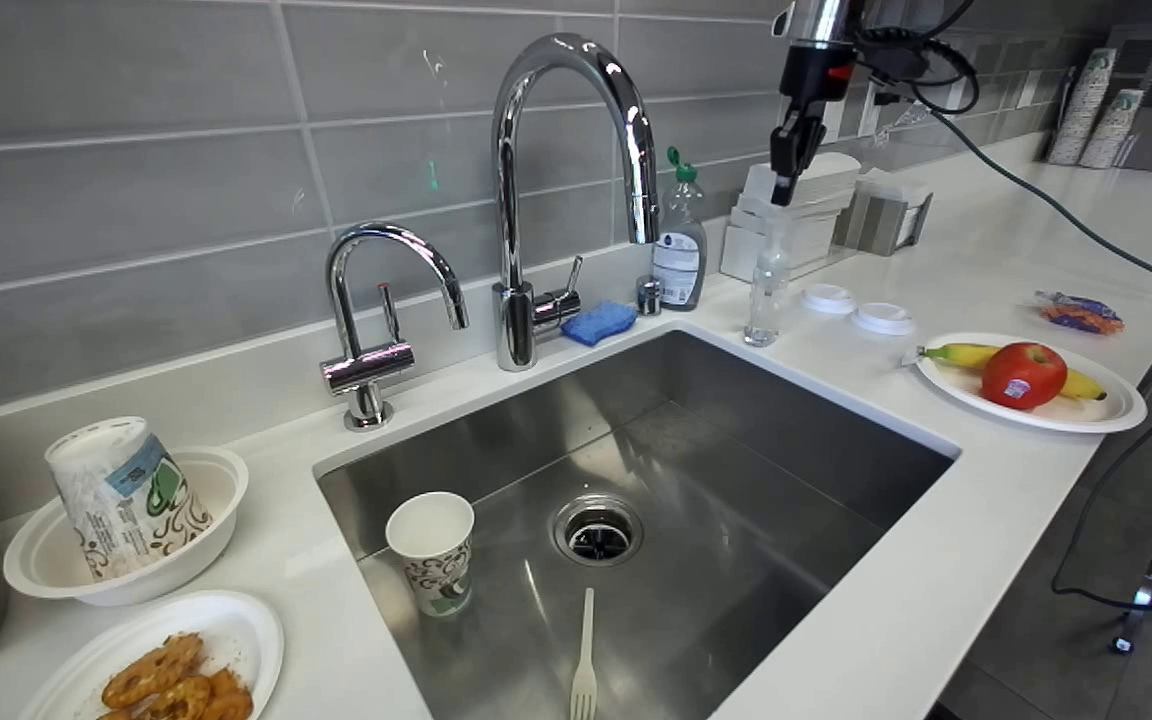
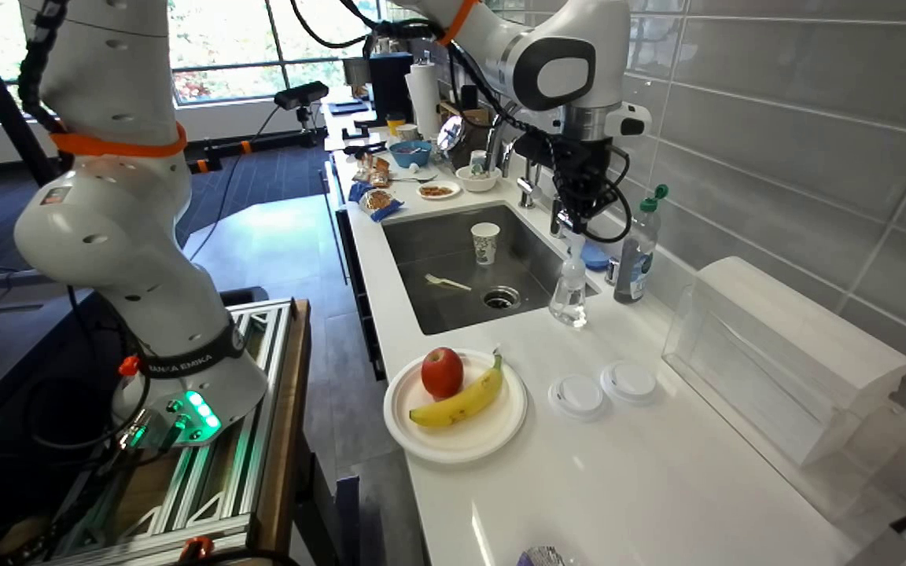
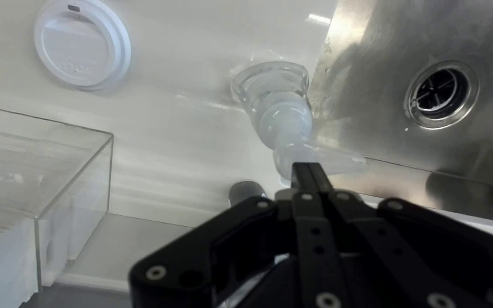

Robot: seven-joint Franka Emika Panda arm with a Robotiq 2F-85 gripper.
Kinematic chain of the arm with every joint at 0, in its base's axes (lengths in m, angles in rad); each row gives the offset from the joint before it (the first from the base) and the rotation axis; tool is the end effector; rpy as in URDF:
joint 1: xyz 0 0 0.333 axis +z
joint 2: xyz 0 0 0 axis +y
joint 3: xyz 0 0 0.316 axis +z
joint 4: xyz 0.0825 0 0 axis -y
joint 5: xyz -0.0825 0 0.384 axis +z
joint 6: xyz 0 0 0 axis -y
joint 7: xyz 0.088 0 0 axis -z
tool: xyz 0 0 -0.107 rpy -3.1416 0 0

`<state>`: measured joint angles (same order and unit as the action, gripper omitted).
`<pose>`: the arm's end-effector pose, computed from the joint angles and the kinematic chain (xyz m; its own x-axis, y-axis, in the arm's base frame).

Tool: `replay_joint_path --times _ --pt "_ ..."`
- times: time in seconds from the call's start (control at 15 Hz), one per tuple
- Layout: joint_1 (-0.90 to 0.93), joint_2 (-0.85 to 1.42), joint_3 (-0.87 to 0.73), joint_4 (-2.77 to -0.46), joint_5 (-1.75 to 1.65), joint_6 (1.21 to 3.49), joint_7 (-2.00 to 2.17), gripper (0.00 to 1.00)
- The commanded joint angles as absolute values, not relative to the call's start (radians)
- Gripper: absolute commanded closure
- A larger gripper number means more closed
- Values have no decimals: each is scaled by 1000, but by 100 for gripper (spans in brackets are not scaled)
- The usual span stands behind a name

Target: Press on the soap dispenser

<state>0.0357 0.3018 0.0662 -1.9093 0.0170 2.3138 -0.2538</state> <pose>0.6253 0.0621 0.3499 0.9371 0.3320 0.1079 0.3346 -0.9423 -0.0064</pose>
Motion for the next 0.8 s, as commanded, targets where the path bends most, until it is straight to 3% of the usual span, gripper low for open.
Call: replay_joint_path --times 0.0,0.73 --pt "26 316 76 -1884 36 2271 -247 100" --pt "28 342 76 -1891 29 2286 -247 100"
